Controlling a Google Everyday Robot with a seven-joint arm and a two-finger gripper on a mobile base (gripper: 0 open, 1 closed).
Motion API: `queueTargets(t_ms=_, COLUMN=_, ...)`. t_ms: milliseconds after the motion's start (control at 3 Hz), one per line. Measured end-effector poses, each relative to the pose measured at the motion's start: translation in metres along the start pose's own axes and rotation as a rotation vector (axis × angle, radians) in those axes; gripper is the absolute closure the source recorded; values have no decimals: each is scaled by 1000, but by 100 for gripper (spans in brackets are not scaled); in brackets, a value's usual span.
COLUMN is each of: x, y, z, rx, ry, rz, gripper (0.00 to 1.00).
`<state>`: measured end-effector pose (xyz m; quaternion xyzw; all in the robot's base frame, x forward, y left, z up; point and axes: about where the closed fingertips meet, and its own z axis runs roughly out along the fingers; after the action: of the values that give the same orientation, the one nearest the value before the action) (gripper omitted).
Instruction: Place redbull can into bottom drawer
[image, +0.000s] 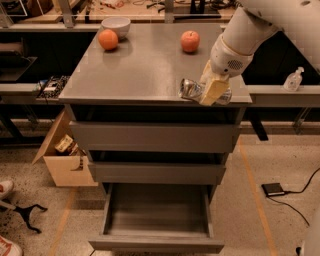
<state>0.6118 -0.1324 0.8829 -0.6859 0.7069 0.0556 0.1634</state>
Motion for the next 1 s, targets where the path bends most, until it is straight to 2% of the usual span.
queueTargets(t_ms=333, x=5, y=17, z=31, rx=-28, ry=3, rz=2, gripper=100)
queueTargets(t_ms=1000, x=17, y=64, z=95, rx=-68, ry=-7, rz=5, gripper=100)
